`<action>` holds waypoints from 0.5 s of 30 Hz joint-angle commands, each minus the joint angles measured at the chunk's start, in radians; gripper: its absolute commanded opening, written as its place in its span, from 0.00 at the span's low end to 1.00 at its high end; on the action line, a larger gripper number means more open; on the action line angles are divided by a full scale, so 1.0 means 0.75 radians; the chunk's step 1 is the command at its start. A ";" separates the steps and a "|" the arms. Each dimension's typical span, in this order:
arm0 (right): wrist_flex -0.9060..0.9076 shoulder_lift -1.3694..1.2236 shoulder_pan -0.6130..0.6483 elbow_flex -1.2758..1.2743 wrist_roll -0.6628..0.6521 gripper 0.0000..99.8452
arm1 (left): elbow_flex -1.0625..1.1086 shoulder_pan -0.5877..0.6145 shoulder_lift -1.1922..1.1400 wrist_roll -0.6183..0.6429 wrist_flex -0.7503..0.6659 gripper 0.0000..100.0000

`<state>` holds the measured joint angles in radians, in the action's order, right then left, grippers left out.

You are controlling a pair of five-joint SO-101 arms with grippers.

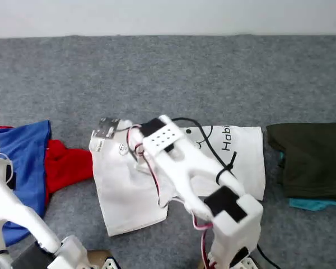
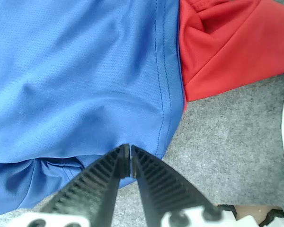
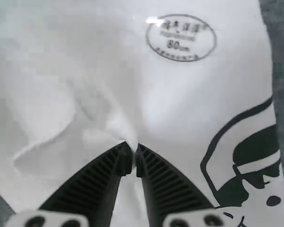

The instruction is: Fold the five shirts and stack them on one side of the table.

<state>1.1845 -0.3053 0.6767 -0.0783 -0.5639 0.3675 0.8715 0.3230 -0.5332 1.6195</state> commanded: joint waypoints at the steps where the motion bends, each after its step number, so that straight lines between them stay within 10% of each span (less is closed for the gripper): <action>1: 0.064 -0.030 -0.075 0.155 0.147 0.18 | -0.005 0.004 0.047 -0.010 -0.018 0.01; 15: 0.819 -0.036 0.089 0.511 0.262 0.01 | -0.005 0.002 0.045 -0.010 -0.020 0.01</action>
<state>1.7246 -0.3498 0.6920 0.2685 -0.3767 0.3675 0.8715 0.3230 -0.5332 1.6195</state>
